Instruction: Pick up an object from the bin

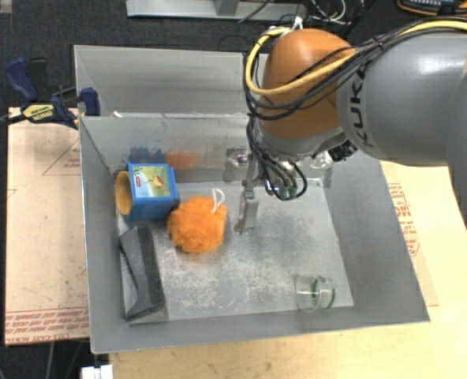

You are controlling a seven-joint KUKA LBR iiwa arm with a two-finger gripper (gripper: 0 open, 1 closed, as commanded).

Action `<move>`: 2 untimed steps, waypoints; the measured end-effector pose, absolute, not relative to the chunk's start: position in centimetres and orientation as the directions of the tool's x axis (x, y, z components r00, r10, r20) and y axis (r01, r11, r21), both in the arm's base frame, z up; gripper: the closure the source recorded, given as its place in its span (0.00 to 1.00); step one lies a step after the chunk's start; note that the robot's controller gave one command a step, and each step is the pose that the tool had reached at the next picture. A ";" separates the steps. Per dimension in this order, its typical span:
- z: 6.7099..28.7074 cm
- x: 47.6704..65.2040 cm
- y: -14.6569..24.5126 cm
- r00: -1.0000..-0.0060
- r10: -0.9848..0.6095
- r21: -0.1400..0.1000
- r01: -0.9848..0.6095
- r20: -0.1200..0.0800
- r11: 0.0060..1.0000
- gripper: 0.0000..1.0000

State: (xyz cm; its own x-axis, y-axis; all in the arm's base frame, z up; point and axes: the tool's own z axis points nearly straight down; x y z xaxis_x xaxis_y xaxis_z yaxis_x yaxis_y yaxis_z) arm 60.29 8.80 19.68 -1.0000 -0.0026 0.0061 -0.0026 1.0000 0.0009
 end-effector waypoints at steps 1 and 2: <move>20.2 60.4 8.8 -1.000 -0.001 0.001 -0.001 -0.001 1.000 0.00; 15.6 60.4 10.0 -0.998 -0.060 0.002 -0.060 -0.006 0.998 0.00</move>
Offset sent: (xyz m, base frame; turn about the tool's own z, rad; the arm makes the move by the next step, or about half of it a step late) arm -0.0035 0.0312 -0.1182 -0.1532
